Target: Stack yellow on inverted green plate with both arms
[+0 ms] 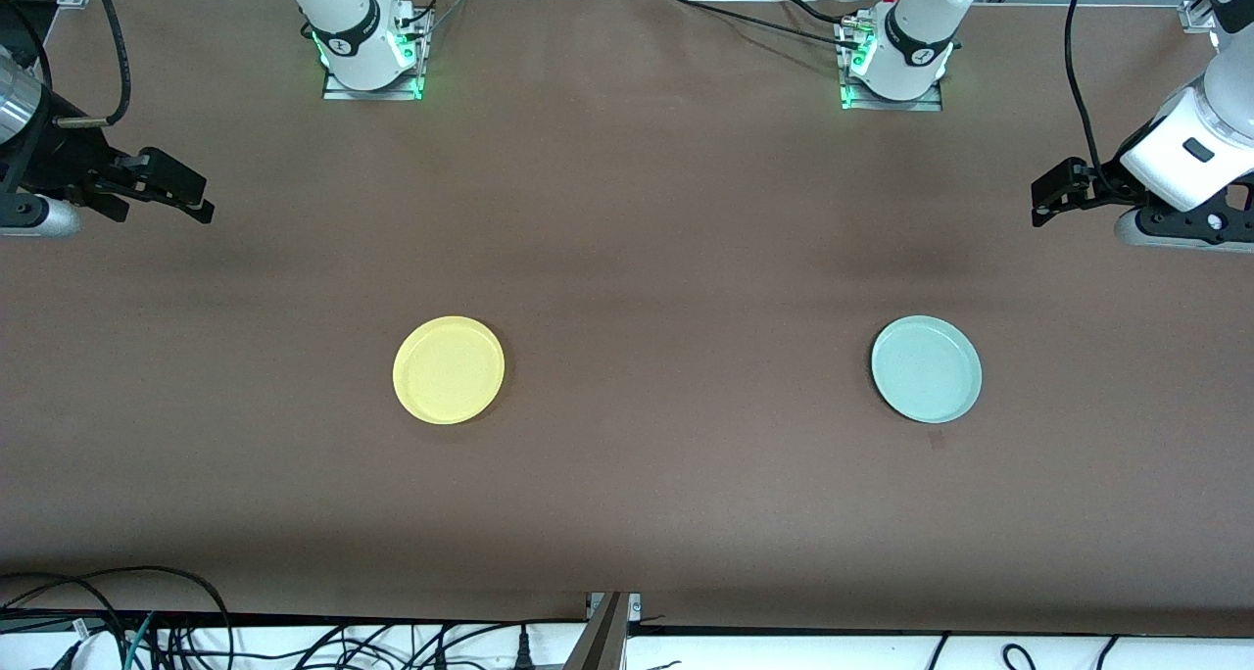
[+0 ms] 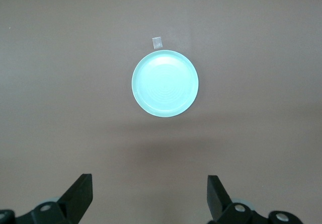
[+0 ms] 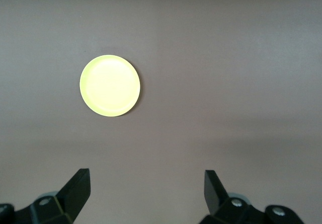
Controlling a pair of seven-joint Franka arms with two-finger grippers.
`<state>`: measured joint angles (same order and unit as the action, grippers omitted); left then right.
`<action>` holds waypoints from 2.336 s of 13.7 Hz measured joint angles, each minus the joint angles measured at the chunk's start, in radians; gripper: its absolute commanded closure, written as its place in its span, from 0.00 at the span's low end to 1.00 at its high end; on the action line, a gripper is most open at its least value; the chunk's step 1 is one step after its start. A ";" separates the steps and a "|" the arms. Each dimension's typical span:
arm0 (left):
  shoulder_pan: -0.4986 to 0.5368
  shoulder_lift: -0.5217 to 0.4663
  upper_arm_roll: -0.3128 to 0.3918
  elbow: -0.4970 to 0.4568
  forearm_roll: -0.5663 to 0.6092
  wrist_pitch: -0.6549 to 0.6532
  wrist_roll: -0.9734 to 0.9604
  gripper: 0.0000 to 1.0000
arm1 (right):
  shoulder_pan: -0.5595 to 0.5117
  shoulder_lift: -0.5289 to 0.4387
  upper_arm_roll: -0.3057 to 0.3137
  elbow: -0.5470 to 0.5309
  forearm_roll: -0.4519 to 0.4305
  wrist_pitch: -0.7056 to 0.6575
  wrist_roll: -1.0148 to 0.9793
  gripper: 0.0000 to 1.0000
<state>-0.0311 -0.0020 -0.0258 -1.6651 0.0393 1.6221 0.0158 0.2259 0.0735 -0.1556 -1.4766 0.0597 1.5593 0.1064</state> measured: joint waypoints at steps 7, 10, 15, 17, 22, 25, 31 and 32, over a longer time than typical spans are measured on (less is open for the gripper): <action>-0.001 0.001 -0.002 0.001 0.000 0.000 0.000 0.00 | 0.000 0.005 0.001 0.000 0.000 0.000 0.000 0.00; -0.001 0.016 -0.002 0.002 0.000 -0.013 0.000 0.00 | 0.000 0.009 0.001 0.000 0.000 0.000 0.000 0.00; 0.003 0.180 0.006 0.015 0.000 0.001 0.104 0.00 | 0.000 0.010 0.001 0.001 -0.001 0.000 0.000 0.00; 0.019 0.295 0.017 0.047 0.005 0.096 0.262 0.00 | 0.000 0.010 0.000 0.001 -0.001 -0.001 0.000 0.00; 0.089 0.509 0.024 0.074 0.007 0.386 0.628 0.00 | -0.003 0.022 -0.002 0.001 -0.005 -0.007 0.000 0.00; 0.096 0.623 0.023 0.077 0.007 0.499 0.695 0.00 | -0.004 0.029 -0.003 0.001 -0.005 -0.008 0.000 0.00; 0.094 0.736 0.009 0.080 0.007 0.574 0.715 0.12 | -0.005 0.037 -0.003 0.001 -0.005 -0.015 0.001 0.00; 0.094 0.744 0.009 0.080 0.007 0.582 0.725 0.25 | -0.006 0.037 -0.003 0.002 -0.005 -0.015 0.003 0.00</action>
<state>0.0629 0.7424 -0.0166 -1.5853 0.0462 2.2038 0.7411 0.2198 0.1107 -0.1584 -1.4749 0.0544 1.5444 0.1099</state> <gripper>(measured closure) 0.026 0.000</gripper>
